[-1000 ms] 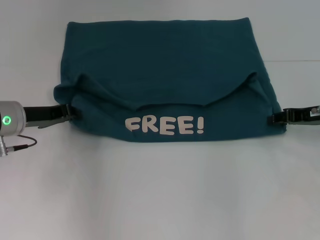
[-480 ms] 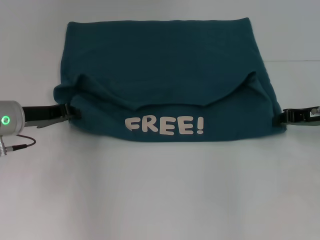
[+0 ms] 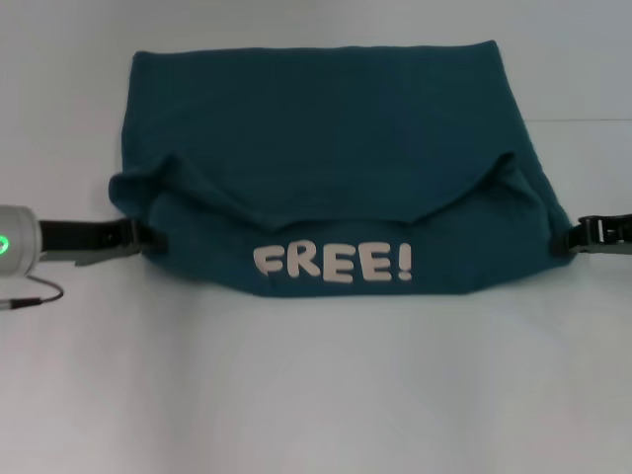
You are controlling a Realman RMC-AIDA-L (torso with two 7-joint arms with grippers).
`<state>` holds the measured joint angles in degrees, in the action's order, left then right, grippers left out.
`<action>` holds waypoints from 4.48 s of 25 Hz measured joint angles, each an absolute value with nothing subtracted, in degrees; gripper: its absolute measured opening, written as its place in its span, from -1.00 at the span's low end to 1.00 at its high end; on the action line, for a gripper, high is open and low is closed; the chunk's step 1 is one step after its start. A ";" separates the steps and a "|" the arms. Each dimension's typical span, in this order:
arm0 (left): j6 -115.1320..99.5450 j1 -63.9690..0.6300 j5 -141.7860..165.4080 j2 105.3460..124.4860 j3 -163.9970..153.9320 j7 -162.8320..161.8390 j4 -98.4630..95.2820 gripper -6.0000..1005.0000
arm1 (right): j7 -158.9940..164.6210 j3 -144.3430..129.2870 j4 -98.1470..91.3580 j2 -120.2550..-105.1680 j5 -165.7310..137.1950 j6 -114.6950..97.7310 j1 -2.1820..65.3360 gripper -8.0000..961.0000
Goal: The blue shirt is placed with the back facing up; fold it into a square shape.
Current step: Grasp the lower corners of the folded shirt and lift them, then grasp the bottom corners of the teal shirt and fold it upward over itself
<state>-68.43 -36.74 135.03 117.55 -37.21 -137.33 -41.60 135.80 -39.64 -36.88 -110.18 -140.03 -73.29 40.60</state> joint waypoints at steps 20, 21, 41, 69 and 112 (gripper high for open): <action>-101.58 -29.40 146.39 116.88 -36.81 -139.40 -56.54 -0.80 | 139.50 -40.13 -43.37 -109.18 -146.46 -101.19 36.13 -0.98; -102.42 -29.29 147.00 116.89 -36.69 -139.28 -56.69 -0.80 | 139.50 -40.13 -43.39 -109.36 -146.55 -102.21 35.92 -0.98; -110.02 -30.07 151.40 116.43 -35.26 -135.36 -56.25 -0.78 | 139.15 -37.58 -43.42 -110.01 -147.23 -107.04 33.41 -0.98; -74.90 -46.87 151.48 113.51 -31.47 -148.77 -43.47 -0.74 | 140.49 -32.51 -40.91 -114.26 -131.09 -64.14 41.33 -0.98; -54.75 -47.68 151.16 115.52 -37.79 -156.41 -41.48 -0.68 | 140.42 -40.14 -34.27 -114.97 -131.40 -42.87 48.81 -0.98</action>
